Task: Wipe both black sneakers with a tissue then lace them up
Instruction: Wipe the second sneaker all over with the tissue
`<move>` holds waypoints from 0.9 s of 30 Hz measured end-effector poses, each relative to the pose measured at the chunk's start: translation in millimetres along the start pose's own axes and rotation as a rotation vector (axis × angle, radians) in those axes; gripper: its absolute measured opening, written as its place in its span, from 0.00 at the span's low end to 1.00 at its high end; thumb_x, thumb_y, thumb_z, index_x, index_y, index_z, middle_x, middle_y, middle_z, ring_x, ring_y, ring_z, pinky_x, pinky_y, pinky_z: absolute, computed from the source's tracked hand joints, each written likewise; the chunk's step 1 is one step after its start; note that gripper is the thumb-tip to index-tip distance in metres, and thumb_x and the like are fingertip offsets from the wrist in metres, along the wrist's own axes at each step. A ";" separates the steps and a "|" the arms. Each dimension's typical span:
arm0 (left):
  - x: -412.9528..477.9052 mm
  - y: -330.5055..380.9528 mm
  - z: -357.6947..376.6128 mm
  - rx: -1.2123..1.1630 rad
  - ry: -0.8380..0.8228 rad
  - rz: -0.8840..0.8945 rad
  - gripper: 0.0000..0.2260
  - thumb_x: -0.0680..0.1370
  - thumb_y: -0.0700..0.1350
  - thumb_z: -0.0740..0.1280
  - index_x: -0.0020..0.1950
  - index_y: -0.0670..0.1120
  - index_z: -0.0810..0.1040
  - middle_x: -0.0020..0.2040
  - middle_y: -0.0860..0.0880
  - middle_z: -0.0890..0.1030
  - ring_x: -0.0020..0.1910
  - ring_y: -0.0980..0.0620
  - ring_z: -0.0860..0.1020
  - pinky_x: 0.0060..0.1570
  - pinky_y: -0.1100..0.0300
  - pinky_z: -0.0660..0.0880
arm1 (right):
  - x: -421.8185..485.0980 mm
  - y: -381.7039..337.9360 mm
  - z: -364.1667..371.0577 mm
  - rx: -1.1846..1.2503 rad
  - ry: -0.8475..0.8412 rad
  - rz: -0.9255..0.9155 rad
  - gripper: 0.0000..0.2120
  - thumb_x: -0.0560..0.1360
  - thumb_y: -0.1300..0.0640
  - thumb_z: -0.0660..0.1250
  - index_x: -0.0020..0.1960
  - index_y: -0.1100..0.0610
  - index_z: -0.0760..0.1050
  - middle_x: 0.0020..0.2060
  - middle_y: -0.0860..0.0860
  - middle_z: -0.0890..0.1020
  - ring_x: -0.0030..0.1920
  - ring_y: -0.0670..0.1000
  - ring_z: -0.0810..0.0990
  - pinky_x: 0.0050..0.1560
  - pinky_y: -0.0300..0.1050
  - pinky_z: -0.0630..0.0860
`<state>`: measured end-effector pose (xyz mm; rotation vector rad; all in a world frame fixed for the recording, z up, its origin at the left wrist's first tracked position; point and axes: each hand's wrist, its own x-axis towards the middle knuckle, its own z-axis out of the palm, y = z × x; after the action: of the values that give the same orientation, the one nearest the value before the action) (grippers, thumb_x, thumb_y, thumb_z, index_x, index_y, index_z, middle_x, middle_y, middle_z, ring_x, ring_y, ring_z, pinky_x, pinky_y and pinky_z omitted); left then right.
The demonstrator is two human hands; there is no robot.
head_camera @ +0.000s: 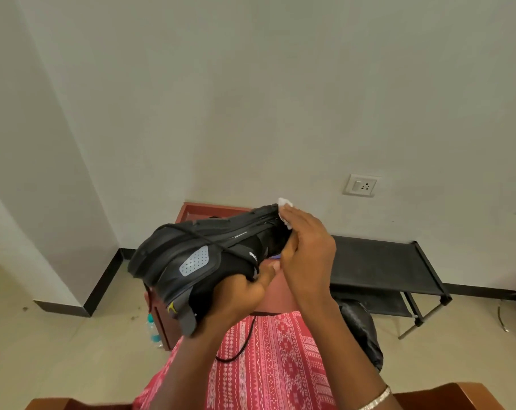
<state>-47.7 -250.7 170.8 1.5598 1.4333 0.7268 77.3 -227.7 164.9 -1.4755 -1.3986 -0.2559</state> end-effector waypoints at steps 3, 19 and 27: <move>0.4 0.0 -5.1 -0.070 -0.093 -0.015 0.24 0.67 0.64 0.71 0.54 0.49 0.81 0.52 0.49 0.82 0.55 0.50 0.78 0.58 0.56 0.74 | 0.2 -14.4 -6.2 0.056 -0.053 0.021 0.19 0.72 0.70 0.62 0.56 0.57 0.85 0.54 0.50 0.86 0.56 0.49 0.83 0.62 0.37 0.74; -0.2 -8.0 -16.6 -0.448 -0.232 0.075 0.20 0.55 0.59 0.72 0.40 0.49 0.82 0.34 0.58 0.83 0.40 0.54 0.79 0.47 0.60 0.74 | 17.9 -6.5 -14.1 -0.195 -0.264 -0.049 0.20 0.66 0.74 0.70 0.52 0.55 0.85 0.45 0.51 0.87 0.46 0.58 0.83 0.47 0.42 0.76; -6.3 -3.9 -12.4 -0.514 -0.096 0.263 0.40 0.59 0.83 0.61 0.65 0.63 0.69 0.70 0.57 0.74 0.71 0.62 0.70 0.76 0.53 0.64 | 22.6 -44.5 -24.7 0.512 -0.646 0.012 0.17 0.73 0.70 0.65 0.54 0.55 0.86 0.52 0.47 0.86 0.56 0.41 0.82 0.59 0.41 0.79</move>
<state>-61.3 -254.4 173.8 1.3602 0.8829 1.0636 58.9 -242.7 215.3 -1.1676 -1.7846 0.6031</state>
